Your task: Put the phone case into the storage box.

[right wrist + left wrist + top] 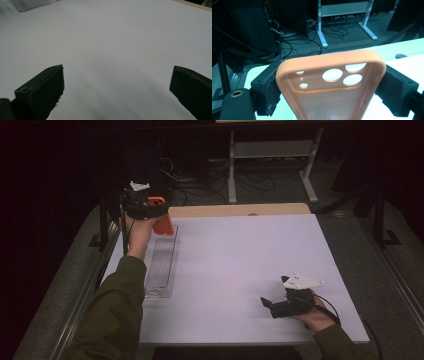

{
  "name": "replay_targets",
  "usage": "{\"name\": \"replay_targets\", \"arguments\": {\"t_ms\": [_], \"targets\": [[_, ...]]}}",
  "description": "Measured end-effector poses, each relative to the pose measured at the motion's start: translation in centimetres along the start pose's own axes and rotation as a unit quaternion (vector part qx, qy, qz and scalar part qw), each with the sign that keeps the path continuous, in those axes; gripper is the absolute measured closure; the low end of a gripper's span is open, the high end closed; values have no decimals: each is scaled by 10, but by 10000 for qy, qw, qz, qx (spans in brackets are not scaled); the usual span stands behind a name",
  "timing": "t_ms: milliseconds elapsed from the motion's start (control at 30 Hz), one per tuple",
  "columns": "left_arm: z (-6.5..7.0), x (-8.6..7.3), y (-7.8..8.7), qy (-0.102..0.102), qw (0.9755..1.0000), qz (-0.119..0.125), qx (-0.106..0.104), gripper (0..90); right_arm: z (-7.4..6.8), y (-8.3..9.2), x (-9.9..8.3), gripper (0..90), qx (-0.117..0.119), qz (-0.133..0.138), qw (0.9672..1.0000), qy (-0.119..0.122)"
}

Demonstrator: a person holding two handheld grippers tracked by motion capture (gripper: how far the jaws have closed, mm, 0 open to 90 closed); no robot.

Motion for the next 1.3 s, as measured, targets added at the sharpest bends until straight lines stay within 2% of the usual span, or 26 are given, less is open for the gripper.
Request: {"name": "replay_targets", "arguments": {"t_ms": [100, 167, 233, 267, 300, 367, 400, 633, 700, 767, 1100, 1300], "targets": [[-3, -4, -5, 96, 9999, -66, 58, 150, 0, 0, 0, 0, 1, -9, 10000, -18], [-5, -7, -7, 51, 9998, -165, 87, 150, 0, 1, 0, 0, 1, -24, 10000, -42], [-5, -9, -11, 108, 9998, -130, 132, 149, 0, 0, 0, 0, 2, -18, 10000, -34], [-6, -11, -11, 44, 9996, -228, 147, 149, 0, 0, 0, 0, 3, -17, 10000, -34], [-6, -11, -13, 78, 9996, -211, 159, 149, 0, 0, 0, 0, 2, -8, 10000, -14], [-6, -14, -15, 22, 9994, -263, 222, 148, 0, 0, 0, 0, 4, -13, 10000, -14], [-5, -14, -18, 78, 9995, -196, 231, 147, 0, 0, -1, 0, 7, -23, 10000, -25], [-6, -24, -26, 15, 9988, -400, 296, 146, -1, 1, -1, 0, 12, -26, 10000, -22], [-6, -25, -29, 26, 9989, -342, 327, 146, -1, 1, -1, 0, 20, -24, 10000, -21], [-6, -26, -30, -36, 9985, -383, 384, 145, -1, 1, -1, 0, 18, -25, 10000, -11], [-7, -37, -39, 79, 9979, -535, 367, 144, -1, 1, -1, 0, 24, -14, 10000, -4], [-6, -39, -43, 47, 9976, -572, 382, 142, -1, 1, -1, 0, 31, -17, 10000, 11]]}}
Point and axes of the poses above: each handheld gripper's, and its own axes: y roughly backward along the jaws, x roughly out of its top, z roughly to its right, the point moved 7 cm from there along -y, roughly forward along the jaws, and after that the axes turned 10 degrees about -x, right-handed, at the moved point
